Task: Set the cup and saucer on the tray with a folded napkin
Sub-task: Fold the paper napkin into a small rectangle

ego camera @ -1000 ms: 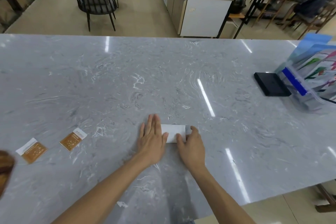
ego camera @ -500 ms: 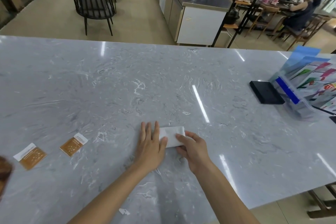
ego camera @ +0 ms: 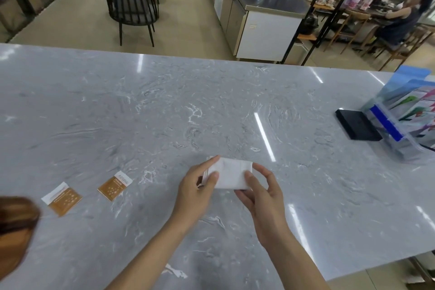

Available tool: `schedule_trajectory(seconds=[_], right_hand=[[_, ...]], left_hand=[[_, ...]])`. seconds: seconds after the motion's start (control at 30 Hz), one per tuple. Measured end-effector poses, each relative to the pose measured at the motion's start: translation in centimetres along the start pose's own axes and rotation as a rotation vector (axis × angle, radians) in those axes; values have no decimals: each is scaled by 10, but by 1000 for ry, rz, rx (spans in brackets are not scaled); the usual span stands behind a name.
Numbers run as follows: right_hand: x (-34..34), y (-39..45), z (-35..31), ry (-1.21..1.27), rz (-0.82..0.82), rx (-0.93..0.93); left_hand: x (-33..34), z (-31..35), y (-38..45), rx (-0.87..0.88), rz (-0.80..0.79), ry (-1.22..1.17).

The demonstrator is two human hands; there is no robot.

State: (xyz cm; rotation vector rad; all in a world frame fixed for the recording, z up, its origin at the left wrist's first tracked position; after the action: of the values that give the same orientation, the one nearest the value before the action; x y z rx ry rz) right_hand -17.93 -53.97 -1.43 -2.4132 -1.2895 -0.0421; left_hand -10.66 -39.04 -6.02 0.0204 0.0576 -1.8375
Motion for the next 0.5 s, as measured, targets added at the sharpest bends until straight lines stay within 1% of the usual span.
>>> schedule_trajectory(seconds=[0.1, 0.2, 0.3, 0.4, 0.5], right_hand=[[7, -15, 0, -79, -46, -146], [12, -32, 2, -111, -77, -221], [14, -50, 8, -105, -82, -237], [14, -73, 17, -108, -71, -231], [20, -101, 31, -112, -65, -234]], left_hand=[[-13, 9, -8, 28, 0, -24], [-24, 13, -18, 8, -21, -62], [-34, 17, -32, -15, -49, -102], [-44, 18, -51, -68, -36, -186], [-61, 18, -77, -73, -40, -192]])
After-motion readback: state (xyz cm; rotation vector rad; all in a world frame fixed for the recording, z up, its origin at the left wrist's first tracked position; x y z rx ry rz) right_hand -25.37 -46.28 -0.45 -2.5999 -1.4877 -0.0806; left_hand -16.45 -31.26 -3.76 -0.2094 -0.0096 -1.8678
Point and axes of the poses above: each hand's wrist, its own y-axis towards the middle knuckle, its own x-axis out of the palm, z = x × y, the point moved 2 cm from there along y, towards the middle knuckle
